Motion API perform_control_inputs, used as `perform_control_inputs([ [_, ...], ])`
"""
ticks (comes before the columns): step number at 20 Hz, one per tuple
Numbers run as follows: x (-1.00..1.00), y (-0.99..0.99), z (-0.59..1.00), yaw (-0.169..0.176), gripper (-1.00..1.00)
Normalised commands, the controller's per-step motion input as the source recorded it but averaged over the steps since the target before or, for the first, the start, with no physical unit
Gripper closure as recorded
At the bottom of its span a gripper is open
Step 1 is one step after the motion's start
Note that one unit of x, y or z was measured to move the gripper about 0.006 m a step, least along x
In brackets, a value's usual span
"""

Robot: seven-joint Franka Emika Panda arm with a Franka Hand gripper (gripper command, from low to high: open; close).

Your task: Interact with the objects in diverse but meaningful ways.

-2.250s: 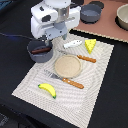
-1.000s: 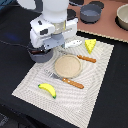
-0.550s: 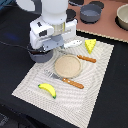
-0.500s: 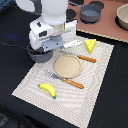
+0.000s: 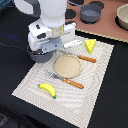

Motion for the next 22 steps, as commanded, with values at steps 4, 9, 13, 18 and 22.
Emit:
perform_control_inputs([
  [4,-0.08,-0.06,0.07,0.0,1.0],
  [9,-0.07,0.0,0.52,-0.003,1.0],
  [13,-0.29,0.04,0.9,-0.017,1.0],
  [18,-0.58,0.25,0.58,-0.009,1.0],
  [22,-0.83,0.44,0.24,0.0,1.0],
])
